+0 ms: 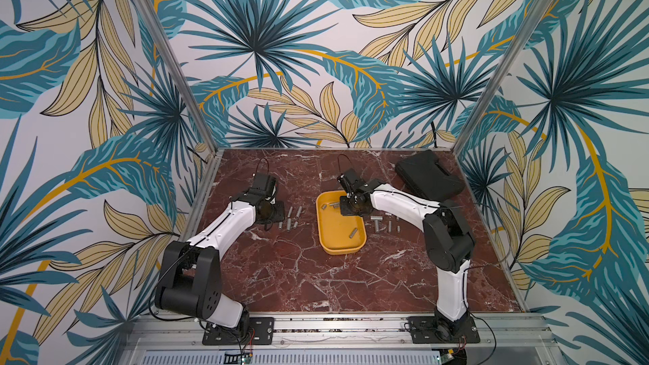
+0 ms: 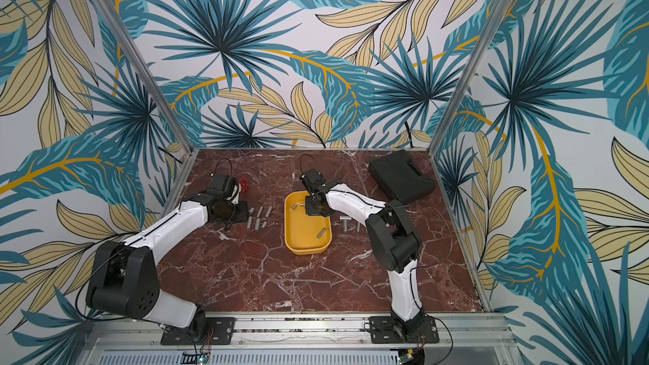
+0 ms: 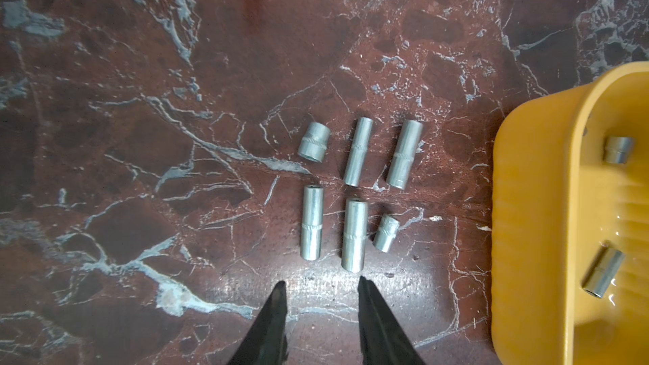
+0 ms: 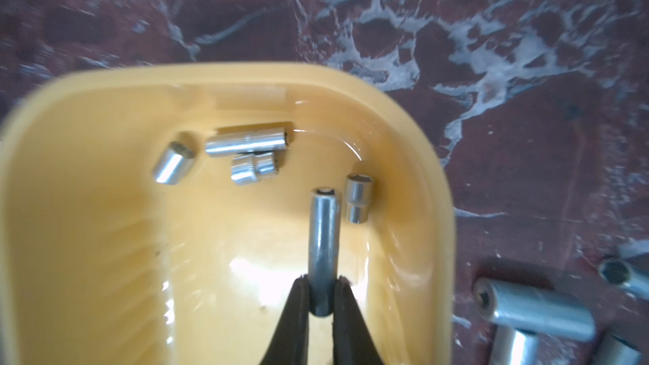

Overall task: Take out the socket from the storage box
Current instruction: Pick up the socket head from the storage box, then place the socket head at the center of the board.

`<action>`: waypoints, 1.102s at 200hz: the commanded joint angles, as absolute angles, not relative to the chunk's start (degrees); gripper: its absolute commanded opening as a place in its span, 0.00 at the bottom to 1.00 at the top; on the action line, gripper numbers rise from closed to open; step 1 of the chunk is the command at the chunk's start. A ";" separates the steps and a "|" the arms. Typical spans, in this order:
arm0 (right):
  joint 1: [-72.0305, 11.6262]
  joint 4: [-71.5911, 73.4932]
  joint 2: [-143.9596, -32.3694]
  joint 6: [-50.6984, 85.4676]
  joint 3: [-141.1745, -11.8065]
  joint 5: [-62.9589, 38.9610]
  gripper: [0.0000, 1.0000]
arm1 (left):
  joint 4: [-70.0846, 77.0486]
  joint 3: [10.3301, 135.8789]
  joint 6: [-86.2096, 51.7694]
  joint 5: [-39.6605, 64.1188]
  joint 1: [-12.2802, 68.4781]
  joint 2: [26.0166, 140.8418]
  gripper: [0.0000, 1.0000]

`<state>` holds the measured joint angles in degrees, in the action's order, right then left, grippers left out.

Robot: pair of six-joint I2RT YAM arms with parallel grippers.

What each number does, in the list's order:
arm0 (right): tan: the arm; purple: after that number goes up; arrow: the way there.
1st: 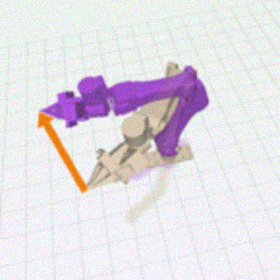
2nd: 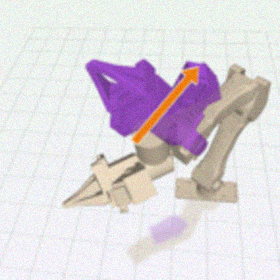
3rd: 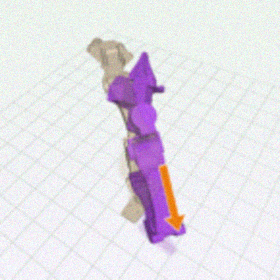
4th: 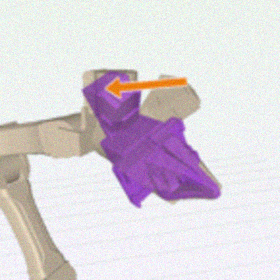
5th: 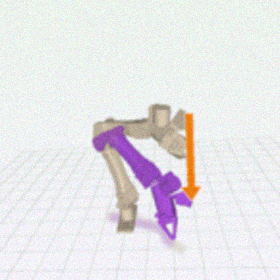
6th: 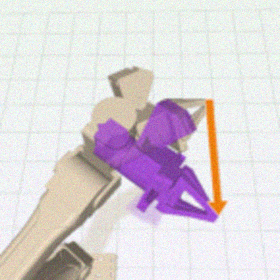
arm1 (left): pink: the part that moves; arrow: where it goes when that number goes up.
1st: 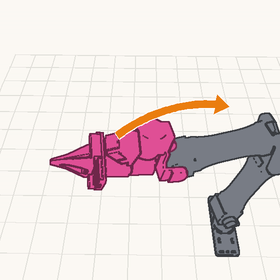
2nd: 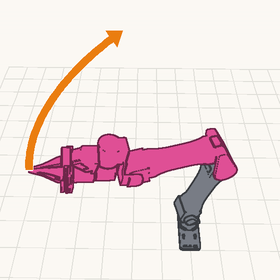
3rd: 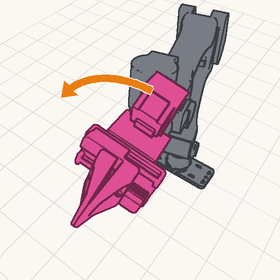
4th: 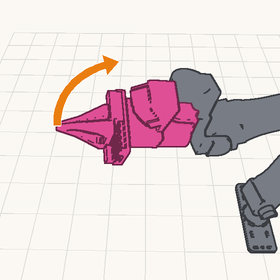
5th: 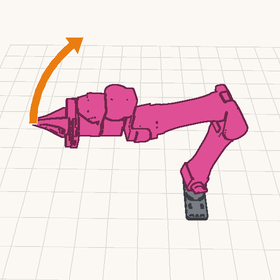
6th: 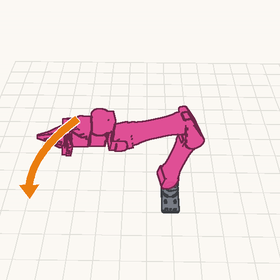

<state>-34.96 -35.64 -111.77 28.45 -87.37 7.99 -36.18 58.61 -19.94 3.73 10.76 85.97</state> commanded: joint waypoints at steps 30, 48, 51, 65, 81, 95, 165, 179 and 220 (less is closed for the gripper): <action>-33.28 -36.61 -97.11 28.98 -77.51 9.40 0.06 | -36.08 59.63 -19.33 4.70 10.42 86.48 0.37; -32.53 -36.91 -92.72 30.76 -70.93 9.74 0.06 | -35.96 59.93 -19.06 5.27 10.55 86.58 0.37; -32.33 -36.99 -92.08 31.06 -69.81 9.81 0.06 | -35.95 59.94 -19.07 5.27 10.52 86.61 0.37; -31.31 -37.00 -88.80 32.87 -64.30 9.84 0.06 | -35.68 60.02 -18.86 5.49 10.55 86.78 0.37; -30.19 -36.57 -85.86 35.04 -58.53 9.44 0.06 | -35.68 60.33 -18.81 5.81 10.49 87.22 0.37; -29.74 -35.96 -83.96 36.64 -54.59 9.32 0.06 | -35.64 60.47 -18.79 6.13 10.55 87.53 0.37; -27.87 -33.44 -84.85 40.48 -45.85 7.32 0.06 | -35.06 60.38 -18.63 6.72 11.21 87.90 0.37; -27.62 -32.64 -85.65 40.67 -45.48 6.76 0.06 | -35.16 60.29 -18.55 6.68 11.34 87.98 0.37; -26.91 -31.64 -87.93 40.52 -45.41 6.16 0.06 | -35.11 60.24 -18.54 6.68 11.40 88.07 0.38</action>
